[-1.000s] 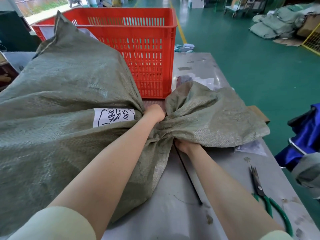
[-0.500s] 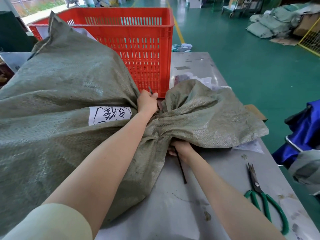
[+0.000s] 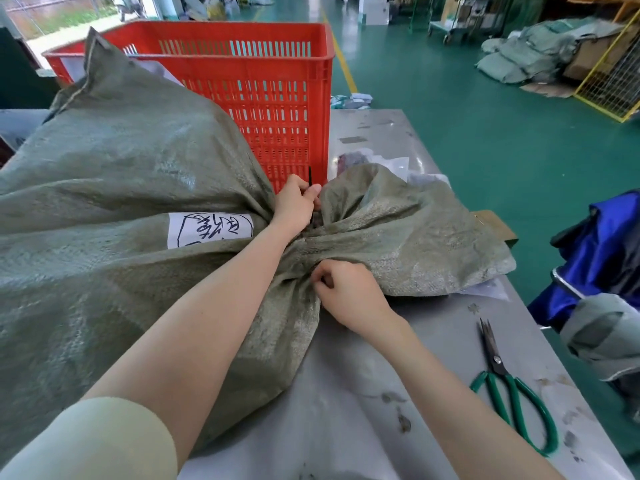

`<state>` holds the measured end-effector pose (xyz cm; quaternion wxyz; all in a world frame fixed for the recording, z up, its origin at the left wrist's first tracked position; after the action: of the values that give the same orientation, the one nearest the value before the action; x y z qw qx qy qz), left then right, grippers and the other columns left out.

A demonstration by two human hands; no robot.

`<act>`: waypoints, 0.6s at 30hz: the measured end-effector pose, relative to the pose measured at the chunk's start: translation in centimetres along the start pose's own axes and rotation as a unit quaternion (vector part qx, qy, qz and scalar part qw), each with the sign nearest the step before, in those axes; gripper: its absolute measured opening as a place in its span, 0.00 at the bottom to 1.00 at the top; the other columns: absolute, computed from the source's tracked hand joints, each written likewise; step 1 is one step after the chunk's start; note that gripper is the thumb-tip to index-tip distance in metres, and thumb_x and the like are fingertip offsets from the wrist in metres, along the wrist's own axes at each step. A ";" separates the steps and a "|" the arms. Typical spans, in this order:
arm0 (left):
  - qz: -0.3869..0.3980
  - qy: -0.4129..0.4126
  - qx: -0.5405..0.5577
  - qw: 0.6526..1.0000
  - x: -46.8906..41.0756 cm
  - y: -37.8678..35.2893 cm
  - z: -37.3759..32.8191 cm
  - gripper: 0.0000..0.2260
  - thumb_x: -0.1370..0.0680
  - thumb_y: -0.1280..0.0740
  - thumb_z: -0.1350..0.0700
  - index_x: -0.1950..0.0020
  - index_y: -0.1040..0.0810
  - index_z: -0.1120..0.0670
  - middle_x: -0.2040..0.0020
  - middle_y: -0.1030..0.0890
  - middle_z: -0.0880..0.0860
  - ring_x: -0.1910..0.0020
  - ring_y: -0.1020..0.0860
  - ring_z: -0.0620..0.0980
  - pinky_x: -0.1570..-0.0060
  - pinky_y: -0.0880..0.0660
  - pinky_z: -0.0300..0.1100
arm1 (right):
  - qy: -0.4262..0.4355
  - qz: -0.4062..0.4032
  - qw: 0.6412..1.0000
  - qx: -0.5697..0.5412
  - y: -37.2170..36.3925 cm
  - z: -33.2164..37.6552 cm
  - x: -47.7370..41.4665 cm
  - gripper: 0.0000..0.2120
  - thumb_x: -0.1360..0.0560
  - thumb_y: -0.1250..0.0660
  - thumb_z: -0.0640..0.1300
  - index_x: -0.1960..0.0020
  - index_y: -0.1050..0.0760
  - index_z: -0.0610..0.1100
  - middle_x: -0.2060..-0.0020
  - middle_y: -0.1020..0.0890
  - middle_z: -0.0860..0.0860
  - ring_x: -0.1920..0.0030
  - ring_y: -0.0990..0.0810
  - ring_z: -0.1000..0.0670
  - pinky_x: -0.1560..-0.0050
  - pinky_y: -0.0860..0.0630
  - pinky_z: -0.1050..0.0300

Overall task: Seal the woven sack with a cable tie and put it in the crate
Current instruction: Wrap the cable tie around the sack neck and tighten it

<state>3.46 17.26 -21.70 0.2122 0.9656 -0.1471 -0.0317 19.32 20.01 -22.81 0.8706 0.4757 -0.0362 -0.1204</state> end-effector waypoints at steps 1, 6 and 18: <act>0.013 0.001 -0.012 1.000 -0.1 0.1 -0.1 0.12 0.21 0.38 0.52 0.65 0.36 0.48 0.60 0.18 0.54 0.53 0.19 0.56 0.46 0.23 0.57 | 0.012 -0.006 0.999 -0.035 0.5 0.2 -0.1 0.10 0.26 0.38 0.42 0.49 0.19 0.45 0.56 0.15 0.46 0.51 0.19 0.44 0.50 0.24 0.54; 0.088 -0.070 -0.089 0.990 -0.5 1.6 -2.1 0.16 0.22 0.36 0.57 0.68 0.36 0.51 0.67 0.24 0.51 0.67 0.25 0.45 0.61 0.32 0.40 | 0.012 0.083 0.943 -0.323 1.6 0.6 -1.3 0.15 0.25 0.45 0.33 0.50 0.21 0.44 0.60 0.17 0.48 0.70 0.25 0.61 0.66 0.30 0.71; 0.126 -0.170 -0.281 0.936 -0.4 3.9 -4.7 0.16 0.25 0.32 0.55 0.70 0.36 0.49 0.63 0.21 0.50 0.56 0.22 0.52 0.55 0.26 0.41 | 0.193 -0.186 0.948 -0.172 1.0 1.3 -3.3 0.08 0.26 0.35 0.39 0.54 0.20 0.35 0.55 0.19 0.43 0.54 0.22 0.51 0.51 0.29 0.65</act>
<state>2.60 15.82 -15.81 0.4492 0.8201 -0.2865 -0.2087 16.05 20.23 -21.11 0.8914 0.3316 0.2433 -0.1905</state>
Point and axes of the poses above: each hand's wrist, its own x-axis away from the middle knuckle, its own y-axis out of the back of the hand, z = x × y, the point moved 3 cm from there along -x, towards the middle knuckle
